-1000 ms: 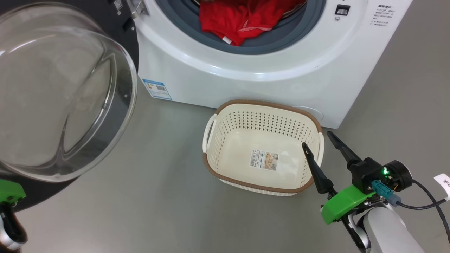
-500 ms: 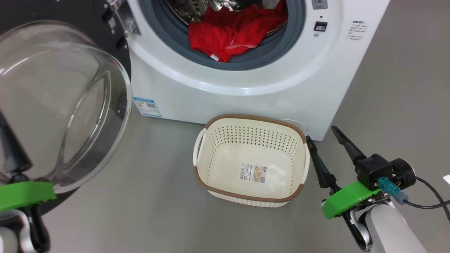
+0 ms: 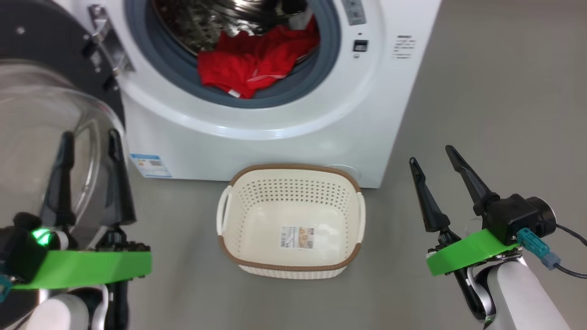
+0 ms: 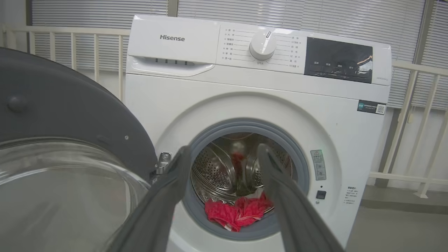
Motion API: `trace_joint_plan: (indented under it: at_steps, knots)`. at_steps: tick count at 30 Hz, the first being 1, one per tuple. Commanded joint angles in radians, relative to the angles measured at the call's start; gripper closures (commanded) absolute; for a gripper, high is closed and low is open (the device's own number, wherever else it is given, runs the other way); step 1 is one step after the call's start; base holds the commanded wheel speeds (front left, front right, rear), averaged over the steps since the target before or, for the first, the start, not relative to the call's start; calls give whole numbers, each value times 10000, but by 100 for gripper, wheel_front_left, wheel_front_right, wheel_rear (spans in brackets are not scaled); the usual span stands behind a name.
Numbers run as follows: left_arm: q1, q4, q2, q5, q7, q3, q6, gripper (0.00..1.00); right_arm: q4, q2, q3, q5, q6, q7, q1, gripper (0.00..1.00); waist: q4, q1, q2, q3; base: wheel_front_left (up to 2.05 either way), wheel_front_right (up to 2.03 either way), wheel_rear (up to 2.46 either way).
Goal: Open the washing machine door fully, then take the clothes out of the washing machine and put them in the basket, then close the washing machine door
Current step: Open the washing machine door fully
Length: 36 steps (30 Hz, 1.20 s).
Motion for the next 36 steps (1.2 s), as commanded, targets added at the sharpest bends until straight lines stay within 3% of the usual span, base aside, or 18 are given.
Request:
trace_joint_plan:
  at_steps: [1, 10, 16, 28, 36]
  knots:
    - [-218, -314, 138, -193, 2, 285, -149, 0, -422, 60, 224, 170, 48, -65, 12, 0, -600, 0, 0, -105, 0, 0, 0]
    - [323, 20, 105, -490, -97, 94, -540, 0, -745, 61, 209, 297, 48, -65, 290, 0, -1641, 0, 0, -145, 0, 0, 0]
    - [835, 572, -62, -44, -394, -165, -396, 0, -815, 62, 187, 259, 48, -65, 597, 0, -2275, 0, 0, -363, 0, 0, 0]
    - [1521, 1521, -340, 380, -647, -538, -839, 0, -915, 16, 55, 255, 48, -65, 1243, 0, -2574, 0, 0, -851, 0, 0, 0]
    - [2336, 1769, -484, 528, -666, -429, -855, 0, -865, -245, 93, 385, 48, -65, 1695, 0, -2606, 0, 0, -1283, 0, 0, 0]
